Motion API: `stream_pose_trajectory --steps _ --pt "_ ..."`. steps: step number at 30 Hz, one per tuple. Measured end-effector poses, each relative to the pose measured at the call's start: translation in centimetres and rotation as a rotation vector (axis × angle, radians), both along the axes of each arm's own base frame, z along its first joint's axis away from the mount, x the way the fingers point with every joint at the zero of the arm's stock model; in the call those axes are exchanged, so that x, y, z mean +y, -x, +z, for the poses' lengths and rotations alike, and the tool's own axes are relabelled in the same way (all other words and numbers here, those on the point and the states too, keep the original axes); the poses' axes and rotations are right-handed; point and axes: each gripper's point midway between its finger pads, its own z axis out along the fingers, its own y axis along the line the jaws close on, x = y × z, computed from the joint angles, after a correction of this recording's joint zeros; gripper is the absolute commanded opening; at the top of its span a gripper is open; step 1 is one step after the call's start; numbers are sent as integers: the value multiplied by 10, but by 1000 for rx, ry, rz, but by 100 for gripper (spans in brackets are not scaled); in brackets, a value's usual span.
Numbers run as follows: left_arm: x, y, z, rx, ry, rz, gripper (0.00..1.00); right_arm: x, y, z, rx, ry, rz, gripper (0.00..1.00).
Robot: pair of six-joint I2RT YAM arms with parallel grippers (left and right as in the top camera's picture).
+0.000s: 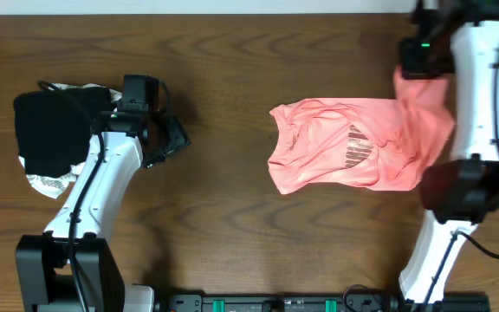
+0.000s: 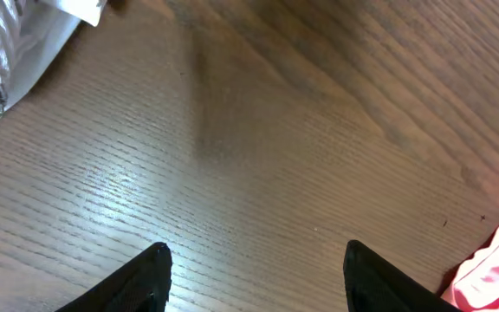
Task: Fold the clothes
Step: 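Fold the pink t-shirt's right end over toward the left with the right gripper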
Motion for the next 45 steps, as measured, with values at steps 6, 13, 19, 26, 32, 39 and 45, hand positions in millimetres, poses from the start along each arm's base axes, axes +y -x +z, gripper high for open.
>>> stream_pose_trajectory --steps 6,13,19,26,32,39,45 --pt "0 0 0 0 0 0 64 60 11 -1 21 31 106 2" --pt "0 0 0 0 0 0 65 105 29 -26 92 79 183 2" --pt "0 0 0 0 0 0 64 126 42 -73 167 102 210 4" --pt "0 0 0 0 0 0 64 157 60 -91 204 94 266 72" --pt "0 0 0 0 0 0 64 164 63 -89 196 87 288 82" --pt "0 0 0 0 0 0 64 142 54 -76 167 75 233 77" --pt "-3 0 0 0 13 -8 65 90 47 -75 208 34 127 79"
